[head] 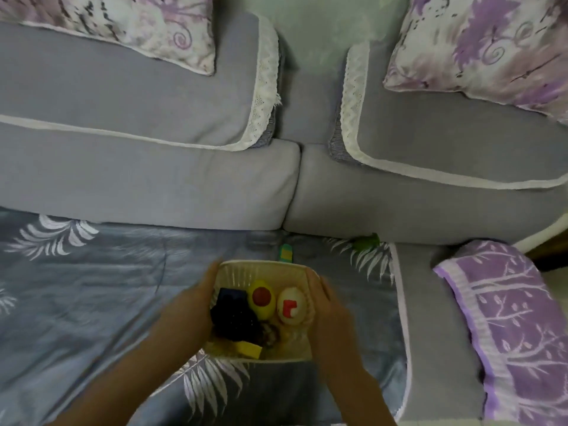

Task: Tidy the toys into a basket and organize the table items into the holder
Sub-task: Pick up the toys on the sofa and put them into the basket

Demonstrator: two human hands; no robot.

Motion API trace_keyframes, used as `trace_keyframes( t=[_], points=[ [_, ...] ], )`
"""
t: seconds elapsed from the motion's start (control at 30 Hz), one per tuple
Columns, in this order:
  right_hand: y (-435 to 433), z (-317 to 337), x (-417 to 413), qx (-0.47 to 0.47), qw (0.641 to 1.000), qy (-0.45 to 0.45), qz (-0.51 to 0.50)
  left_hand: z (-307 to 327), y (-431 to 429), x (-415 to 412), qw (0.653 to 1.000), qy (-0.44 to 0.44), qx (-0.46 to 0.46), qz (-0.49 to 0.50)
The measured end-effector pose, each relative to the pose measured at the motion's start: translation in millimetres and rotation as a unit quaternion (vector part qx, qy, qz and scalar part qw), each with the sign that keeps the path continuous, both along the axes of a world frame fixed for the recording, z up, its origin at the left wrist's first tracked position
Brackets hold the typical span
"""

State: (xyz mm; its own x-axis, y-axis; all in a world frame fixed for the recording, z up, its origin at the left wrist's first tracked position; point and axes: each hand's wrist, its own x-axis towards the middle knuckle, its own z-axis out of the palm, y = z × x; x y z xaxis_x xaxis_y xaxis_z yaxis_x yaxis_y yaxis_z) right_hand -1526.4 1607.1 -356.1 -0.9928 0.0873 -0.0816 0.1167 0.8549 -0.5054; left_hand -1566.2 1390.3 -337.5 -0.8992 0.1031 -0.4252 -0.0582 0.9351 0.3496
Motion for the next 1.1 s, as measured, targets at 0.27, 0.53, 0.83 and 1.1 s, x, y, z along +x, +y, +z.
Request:
trace_keyframes(
  t=[0.27,0.53,0.83,1.1],
  points=[
    [49,-98,-30,-0.049,0.988,-0.121,0.082,-105,44,-4,0.995,-0.075,-0.012,0.060],
    [49,-212,-65,-0.015,0.983,-0.129,0.131,-207,44,-36,0.989,-0.113,0.008,0.095],
    [42,-277,-137,0.006,0.996,-0.063,0.062,-295,33,-76,0.991,-0.069,0.002,0.113],
    [43,-355,-234,0.094,0.980,-0.162,0.065,-310,29,-78,0.992,-0.064,-0.002,0.108]
  ],
)
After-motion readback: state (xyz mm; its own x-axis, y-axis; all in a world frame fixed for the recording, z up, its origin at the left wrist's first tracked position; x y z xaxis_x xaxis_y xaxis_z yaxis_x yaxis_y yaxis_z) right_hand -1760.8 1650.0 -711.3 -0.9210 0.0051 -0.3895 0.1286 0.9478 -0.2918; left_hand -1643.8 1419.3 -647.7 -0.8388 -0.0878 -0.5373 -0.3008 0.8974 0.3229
